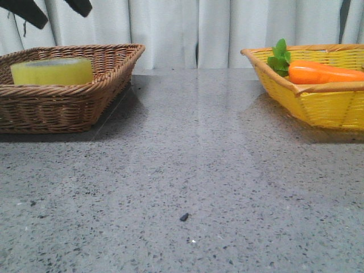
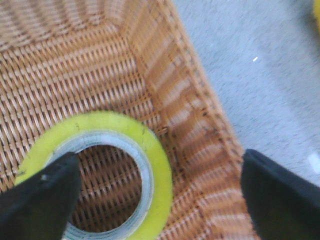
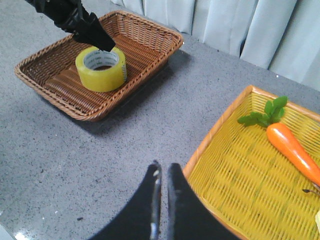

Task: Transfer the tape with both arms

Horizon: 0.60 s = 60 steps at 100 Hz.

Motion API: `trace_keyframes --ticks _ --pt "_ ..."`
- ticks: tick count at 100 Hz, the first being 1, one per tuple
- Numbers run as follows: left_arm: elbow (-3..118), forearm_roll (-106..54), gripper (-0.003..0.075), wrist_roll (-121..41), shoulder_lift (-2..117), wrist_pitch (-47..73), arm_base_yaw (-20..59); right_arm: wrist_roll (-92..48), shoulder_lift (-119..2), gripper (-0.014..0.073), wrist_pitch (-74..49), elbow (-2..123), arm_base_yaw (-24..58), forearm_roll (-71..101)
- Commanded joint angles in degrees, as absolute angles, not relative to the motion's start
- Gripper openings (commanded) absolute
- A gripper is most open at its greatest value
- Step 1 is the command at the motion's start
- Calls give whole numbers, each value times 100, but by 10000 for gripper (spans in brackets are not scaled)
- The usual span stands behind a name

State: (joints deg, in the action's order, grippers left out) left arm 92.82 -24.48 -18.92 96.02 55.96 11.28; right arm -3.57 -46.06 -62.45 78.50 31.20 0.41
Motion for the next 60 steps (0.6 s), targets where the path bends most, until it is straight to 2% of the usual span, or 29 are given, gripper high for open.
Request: trace_keyframes --ticks 1,5,12,25,42,60 --pt "9380 -2815 458 -1719 8964 5096 1211 -397 -4448 -67 -5706 7916 3120 50" --pt "9276 -2895 395 -1719 8780 4810 1307 -397 -4292 -67 -5572 7846 3120 39" --pt "9002 -2921 333 -1749 8384 4285 1564 -397 -3939 -67 -5200 7580 3120 0" --pt "8156 -2631 312 -1773 7519 3278 2248 -397 -3097 -67 -4295 6693 3120 -330" --pt "6190 -2055 308 -1773 6172 1142 3318 -397 -1798 -67 -2945 5193 3120 -1180" --pt "4218 -2057 218 -1773 5037 -41 3732 -397 -937 -67 -2194 3876 3120 -1421"
